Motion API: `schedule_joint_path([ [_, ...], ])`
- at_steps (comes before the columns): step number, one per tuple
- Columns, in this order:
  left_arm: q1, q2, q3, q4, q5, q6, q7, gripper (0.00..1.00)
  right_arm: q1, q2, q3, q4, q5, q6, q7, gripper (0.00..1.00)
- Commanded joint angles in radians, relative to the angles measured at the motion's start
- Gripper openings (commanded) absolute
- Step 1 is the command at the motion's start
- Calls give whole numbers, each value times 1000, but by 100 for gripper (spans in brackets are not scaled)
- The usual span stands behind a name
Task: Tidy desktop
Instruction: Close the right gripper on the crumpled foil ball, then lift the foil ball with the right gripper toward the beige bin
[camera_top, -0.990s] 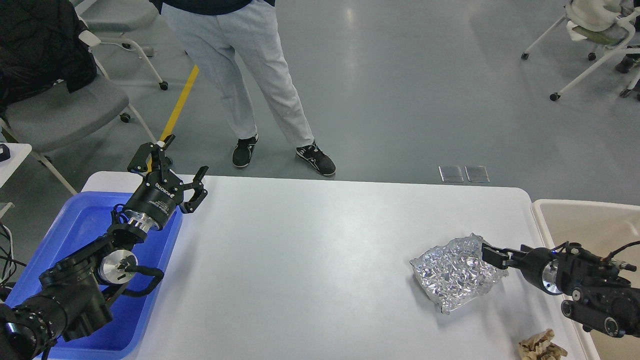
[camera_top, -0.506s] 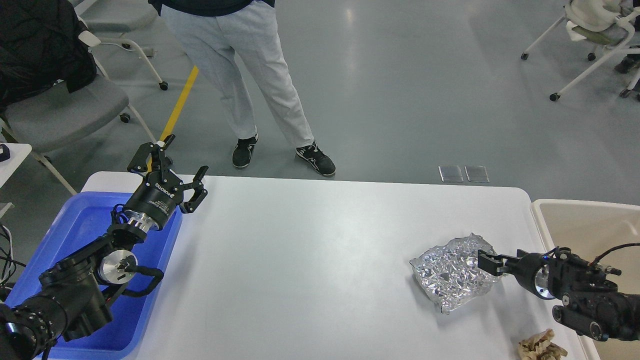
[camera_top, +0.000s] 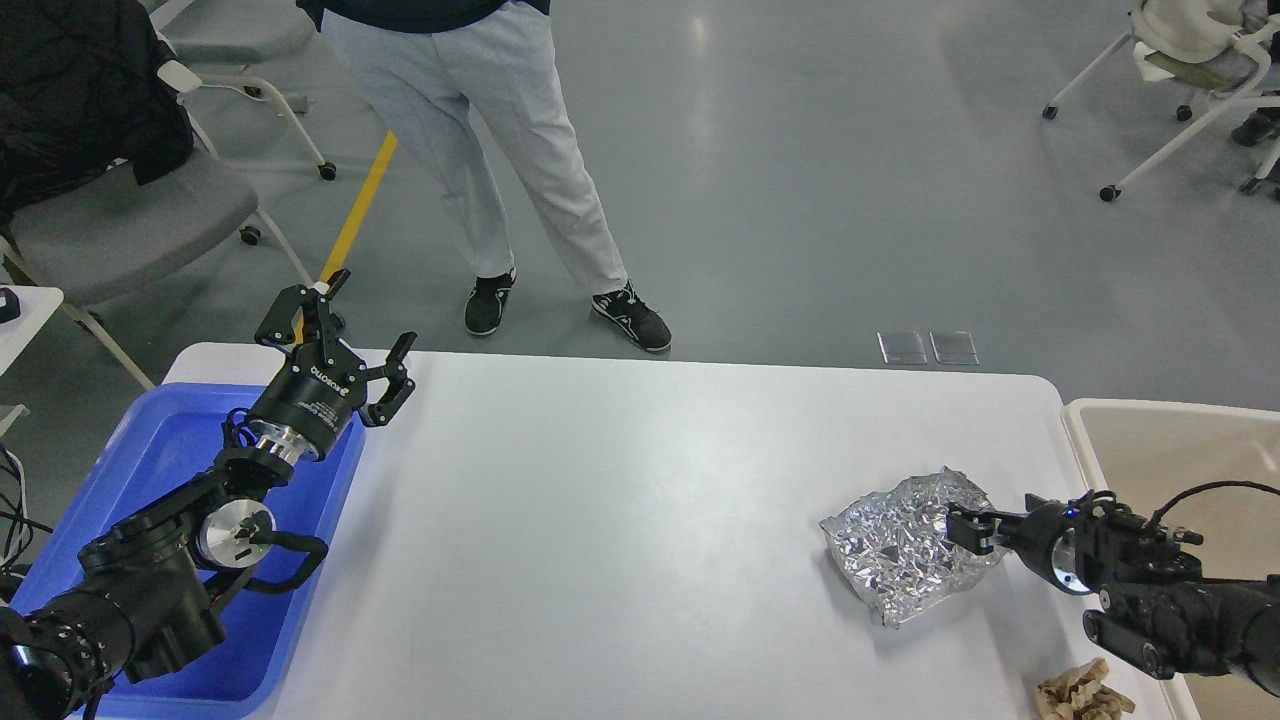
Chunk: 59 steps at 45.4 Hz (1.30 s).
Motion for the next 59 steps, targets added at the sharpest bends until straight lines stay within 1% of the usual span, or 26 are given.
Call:
schedule_joint_path([
  [1, 0, 0, 0, 1, -1, 0, 0, 100, -1, 20, -17, -27, 5, 1, 19, 70],
  [2, 0, 0, 0, -1, 1, 0, 0, 100, -1, 20, -19, -27, 5, 1, 21, 65],
  [3, 0, 0, 0, -1, 1, 0, 0, 100, -3, 20, -19, -27, 5, 1, 24, 61],
  [9, 0, 0, 0, 1, -1, 0, 0, 100, -7, 19, -31, -27, 7, -1, 36, 60],
  [10, 0, 0, 0, 1, -1, 0, 0, 100, -9, 19, -31, -27, 7, -1, 36, 57],
  [12, 0, 0, 0, 1, 1, 0, 0, 100, -10, 19, -31, -27, 7, -1, 36, 45],
  [17, 0, 0, 0, -1, 1, 0, 0, 100, -16, 17, -33, -26, 7, -1, 37, 21],
  [18, 0, 0, 0, 1, -1, 0, 0, 100, -18, 14, -33, -26, 7, -1, 39, 18],
  [21, 0, 0, 0, -1, -1, 0, 0, 100, -23, 6, -33, -26, 7, -2, 53, 15],
  [24, 0, 0, 0, -1, -1, 0, 0, 100, -23, -4, -33, -26, 7, -1, 73, 1],
  [25, 0, 0, 0, 1, 1, 0, 0, 100, -23, -8, -33, -26, 7, -1, 79, 0],
  [33, 0, 0, 0, -1, 1, 0, 0, 100, -21, -41, -31, -24, 8, -1, 116, 0],
  [36, 0, 0, 0, -1, -1, 0, 0, 100, -21, -57, -30, -21, 8, -1, 139, 0],
  [38, 0, 0, 0, 1, -1, 0, 0, 100, -21, -69, -28, -19, 10, 1, 160, 0],
  [44, 0, 0, 0, -1, 1, 0, 0, 100, -19, -116, -19, -1, 74, 8, 264, 0],
  [47, 0, 0, 0, -1, 1, 0, 0, 100, -12, -141, -25, 8, 125, 19, 297, 0],
  [53, 0, 0, 0, 1, 1, 0, 0, 100, 22, -233, -14, 66, 186, 91, 340, 0],
  [59, 0, 0, 0, -1, 1, 0, 0, 100, 74, -337, -10, 149, 194, 151, 357, 0],
])
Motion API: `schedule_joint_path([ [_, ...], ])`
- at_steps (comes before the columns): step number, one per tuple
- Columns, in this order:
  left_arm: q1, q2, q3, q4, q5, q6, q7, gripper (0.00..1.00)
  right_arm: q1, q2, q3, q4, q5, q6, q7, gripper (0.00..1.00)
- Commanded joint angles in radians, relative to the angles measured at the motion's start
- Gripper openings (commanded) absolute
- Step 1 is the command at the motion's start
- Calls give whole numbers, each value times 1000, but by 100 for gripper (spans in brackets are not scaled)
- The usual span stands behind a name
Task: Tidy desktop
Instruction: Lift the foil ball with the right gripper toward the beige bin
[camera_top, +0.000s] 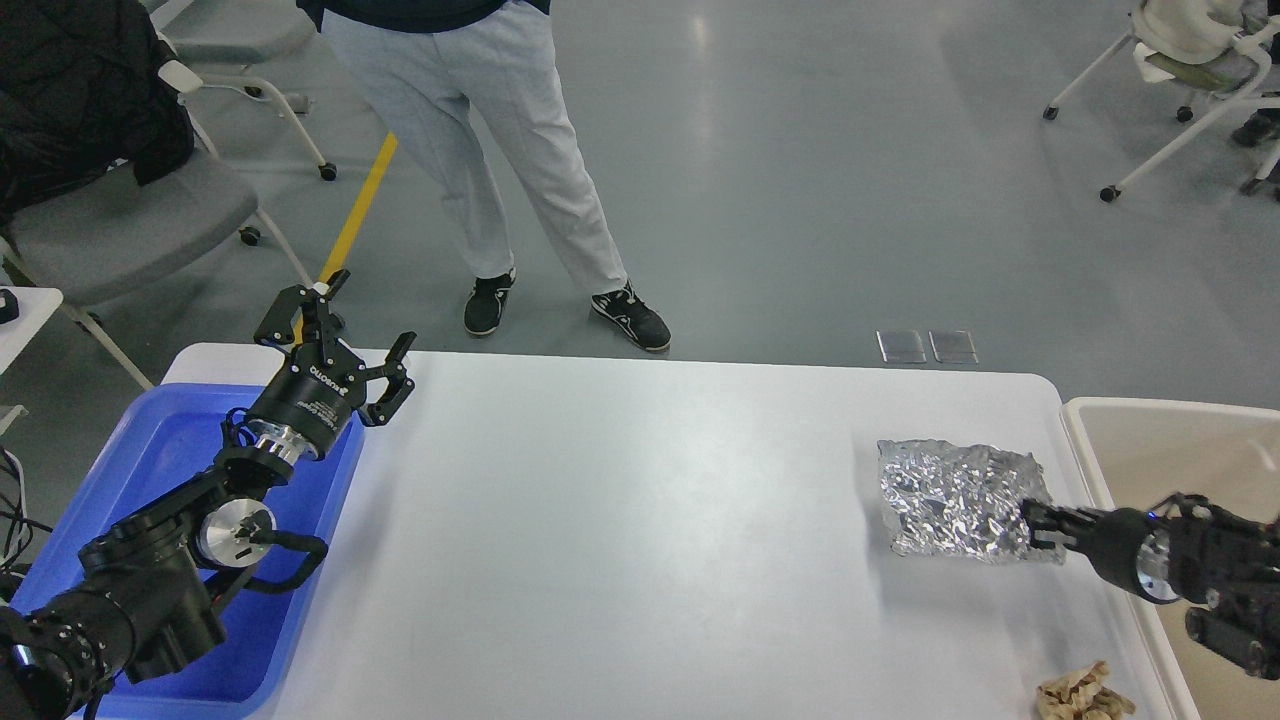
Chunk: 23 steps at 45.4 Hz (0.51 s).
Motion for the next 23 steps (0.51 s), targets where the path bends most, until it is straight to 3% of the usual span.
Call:
schedule_joint_path([
  [1, 0, 0, 0, 0, -1, 0, 0, 100, 69, -169, 10, 119, 57, 89, 69, 0],
  [12, 0, 0, 0, 0, -1, 0, 0, 100, 196, -415, 4, 347, 54, 168, 74, 0],
  [23, 0, 0, 0, 0, 1, 0, 0, 100, 313, -580, 7, 406, 42, 284, 74, 0],
])
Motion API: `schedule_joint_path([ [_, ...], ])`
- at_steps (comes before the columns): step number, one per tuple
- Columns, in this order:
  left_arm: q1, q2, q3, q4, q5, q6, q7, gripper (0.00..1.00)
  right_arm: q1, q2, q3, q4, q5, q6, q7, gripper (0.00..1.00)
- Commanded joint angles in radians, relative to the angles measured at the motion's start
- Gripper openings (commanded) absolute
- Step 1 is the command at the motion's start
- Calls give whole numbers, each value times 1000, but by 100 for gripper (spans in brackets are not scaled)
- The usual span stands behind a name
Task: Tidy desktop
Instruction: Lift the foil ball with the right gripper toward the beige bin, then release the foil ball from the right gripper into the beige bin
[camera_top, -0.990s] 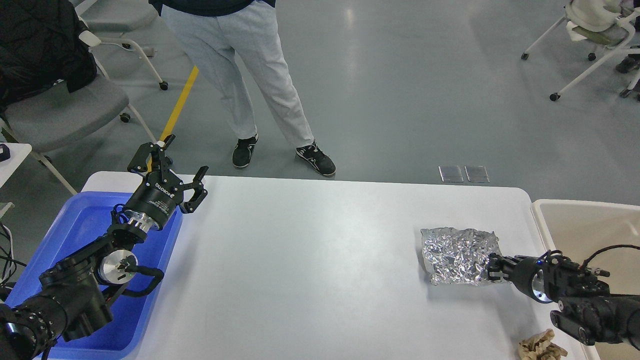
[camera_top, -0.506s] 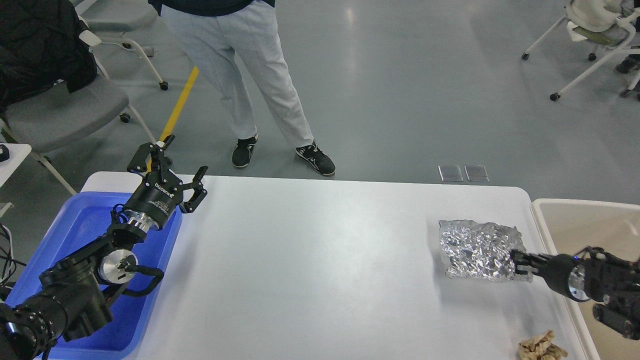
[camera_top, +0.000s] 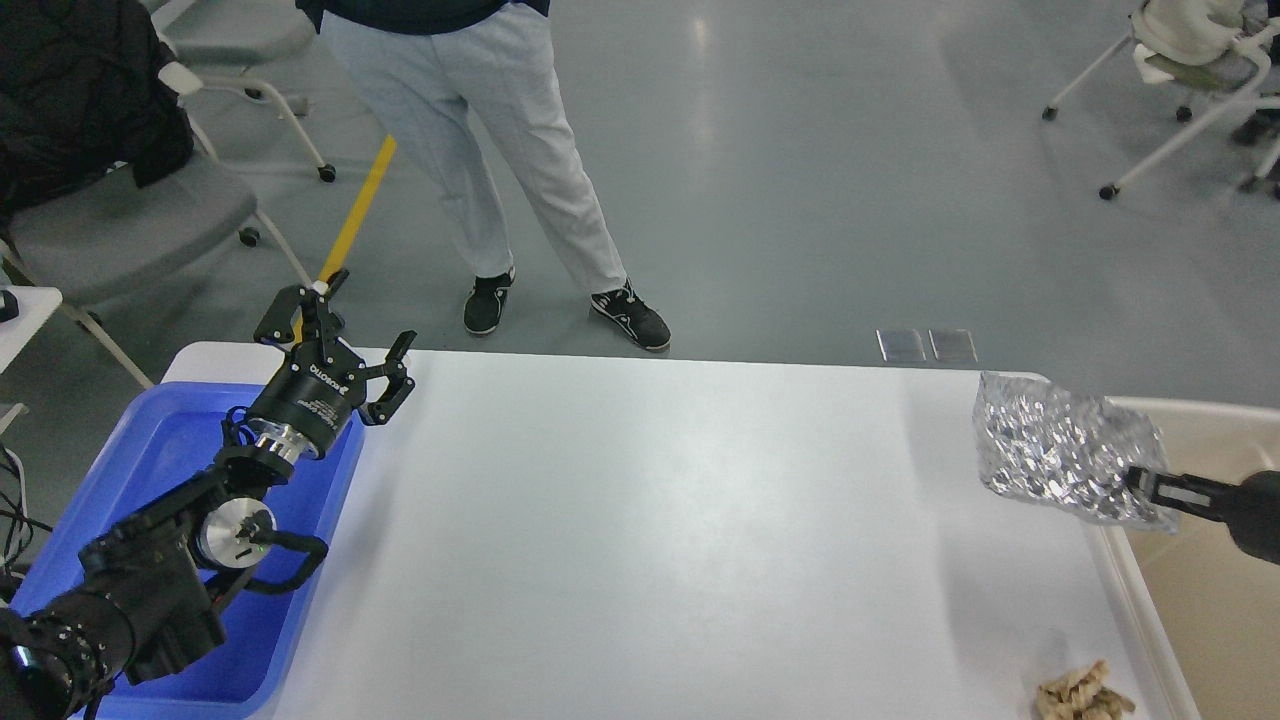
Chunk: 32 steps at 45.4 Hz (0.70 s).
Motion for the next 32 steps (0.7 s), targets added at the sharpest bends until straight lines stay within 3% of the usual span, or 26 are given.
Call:
schedule_joint_path([
  [1, 0, 0, 0, 0, -1, 0, 0, 100, 119, -182, 2, 88, -2, 109, 7, 0],
  [11, 0, 0, 0, 0, 1, 0, 0, 100, 176, -255, 9, 67, 13, 134, -15, 0],
  [18, 0, 0, 0, 0, 1, 0, 0, 100, 122, -238, 50, -54, 230, 123, -151, 0],
  [26, 0, 0, 0, 1, 1, 0, 0, 100, 12, -172, 58, -153, 446, 114, -211, 0],
  [32, 0, 0, 0, 0, 1, 0, 0, 100, -111, -60, 61, -317, 691, 117, -271, 0],
])
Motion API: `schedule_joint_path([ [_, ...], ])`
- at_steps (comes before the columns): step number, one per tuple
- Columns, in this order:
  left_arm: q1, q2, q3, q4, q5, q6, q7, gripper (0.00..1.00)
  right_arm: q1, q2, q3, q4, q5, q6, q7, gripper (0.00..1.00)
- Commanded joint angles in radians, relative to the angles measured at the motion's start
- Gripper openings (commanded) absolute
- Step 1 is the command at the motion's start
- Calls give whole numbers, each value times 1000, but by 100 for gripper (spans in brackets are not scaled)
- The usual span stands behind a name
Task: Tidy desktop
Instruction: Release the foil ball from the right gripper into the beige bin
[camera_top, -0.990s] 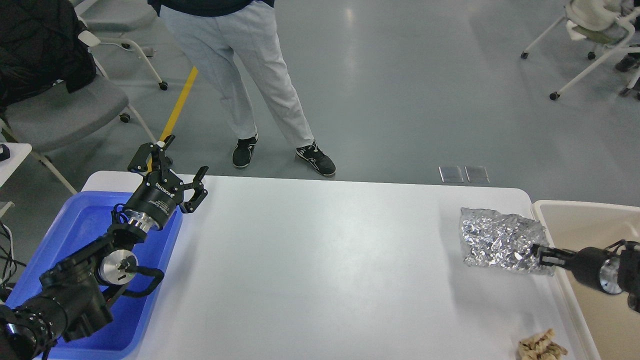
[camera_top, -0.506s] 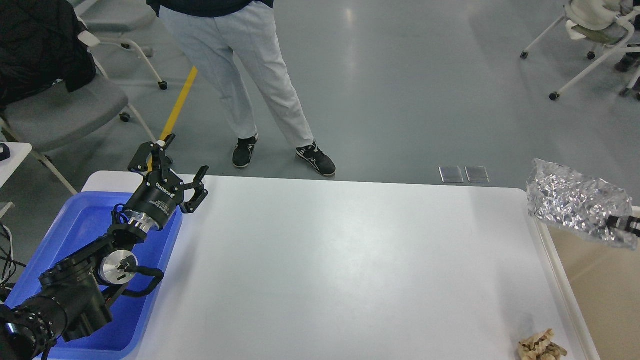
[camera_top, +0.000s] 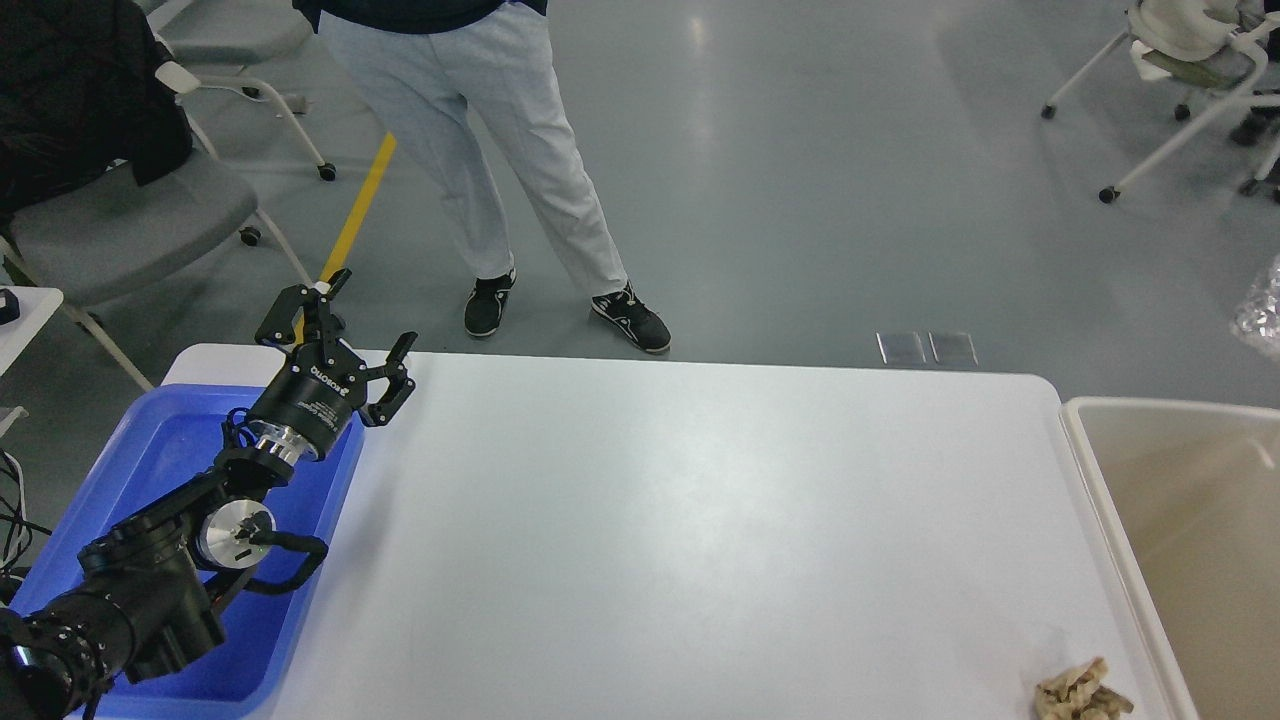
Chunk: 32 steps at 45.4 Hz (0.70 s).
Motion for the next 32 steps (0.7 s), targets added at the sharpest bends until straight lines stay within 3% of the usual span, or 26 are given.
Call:
schedule_joint_path([
  [1, 0, 0, 0, 0, -1, 0, 0, 100, -180, 140, 14, -241, 379, 5, -112, 0],
  [7, 0, 0, 0, 0, 0, 0, 0, 100, -301, 281, 25, -408, 521, 14, -186, 0],
  [17, 0, 0, 0, 0, 0, 0, 0, 100, -425, 422, 208, -505, 655, -1, -325, 0],
  [23, 0, 0, 0, 1, -1, 0, 0, 100, -465, 538, 354, -634, 655, -4, -441, 0],
  [32, 0, 0, 0, 0, -1, 0, 0, 100, -467, 597, 436, -651, 655, -44, -505, 0],
])
